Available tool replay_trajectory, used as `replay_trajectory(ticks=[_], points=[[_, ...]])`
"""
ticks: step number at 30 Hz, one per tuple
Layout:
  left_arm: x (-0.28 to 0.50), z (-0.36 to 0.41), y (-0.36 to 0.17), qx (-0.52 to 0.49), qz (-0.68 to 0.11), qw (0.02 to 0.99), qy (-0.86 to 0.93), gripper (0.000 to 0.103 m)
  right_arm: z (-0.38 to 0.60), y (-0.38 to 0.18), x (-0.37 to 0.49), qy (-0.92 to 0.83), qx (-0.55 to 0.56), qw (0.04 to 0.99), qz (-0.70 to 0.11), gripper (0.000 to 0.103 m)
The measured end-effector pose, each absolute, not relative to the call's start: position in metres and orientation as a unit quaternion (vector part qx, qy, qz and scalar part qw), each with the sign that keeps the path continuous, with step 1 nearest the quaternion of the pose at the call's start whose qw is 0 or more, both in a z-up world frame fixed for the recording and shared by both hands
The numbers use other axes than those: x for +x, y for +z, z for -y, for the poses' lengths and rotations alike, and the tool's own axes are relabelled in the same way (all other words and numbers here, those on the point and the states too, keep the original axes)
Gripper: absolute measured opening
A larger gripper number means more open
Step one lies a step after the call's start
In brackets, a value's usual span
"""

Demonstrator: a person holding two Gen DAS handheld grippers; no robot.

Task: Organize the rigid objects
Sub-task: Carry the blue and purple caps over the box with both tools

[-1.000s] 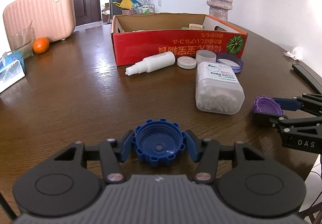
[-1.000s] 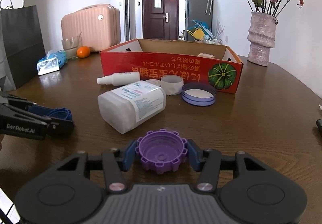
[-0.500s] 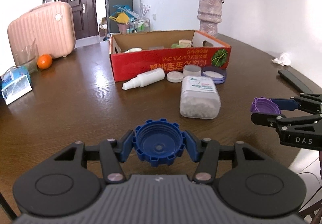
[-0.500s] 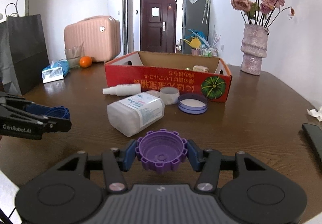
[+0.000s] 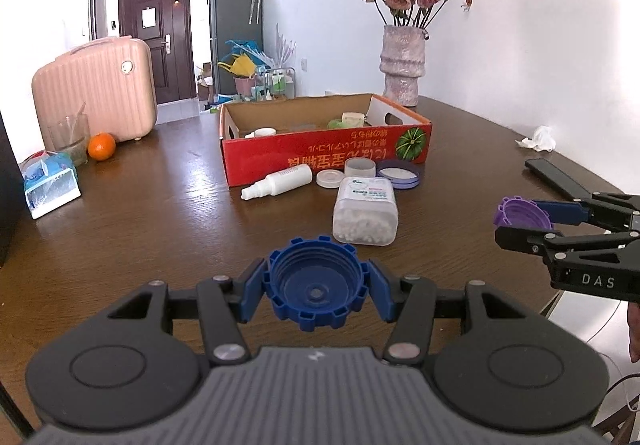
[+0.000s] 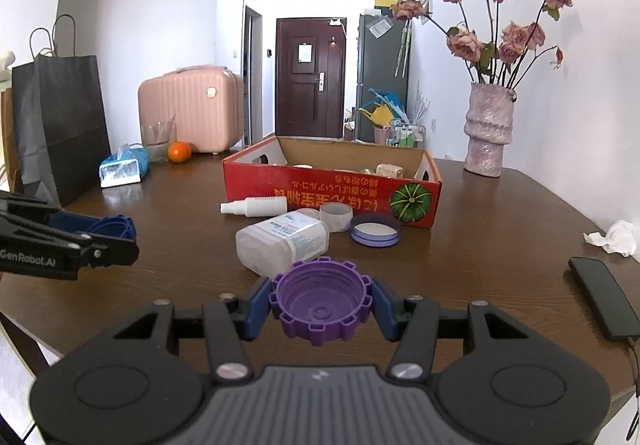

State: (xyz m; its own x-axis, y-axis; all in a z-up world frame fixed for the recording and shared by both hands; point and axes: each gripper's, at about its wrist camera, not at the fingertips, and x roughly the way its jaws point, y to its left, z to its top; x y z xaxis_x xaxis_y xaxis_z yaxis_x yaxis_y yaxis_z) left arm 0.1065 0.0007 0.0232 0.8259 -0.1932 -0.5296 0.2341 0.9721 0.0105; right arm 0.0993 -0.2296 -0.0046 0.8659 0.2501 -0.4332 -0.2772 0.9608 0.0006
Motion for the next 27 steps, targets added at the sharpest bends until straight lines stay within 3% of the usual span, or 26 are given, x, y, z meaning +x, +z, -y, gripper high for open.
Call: replay_trajectory(ticks=[14, 27], points=[[0.148, -0.002, 0.04, 0.023, -0.252, 0.961, -0.109, 0.055, 0.229, 0.006, 0.121, 0.143, -0.033, 0.967, -0.209, 0.053], [0.315, -0.009, 0.07, -0.016, -0.271, 0.954, -0.126, 0.055, 0.211, 0.04, 0.251, 0.185, -0.044, 0.963, -0.189, 0.053]])
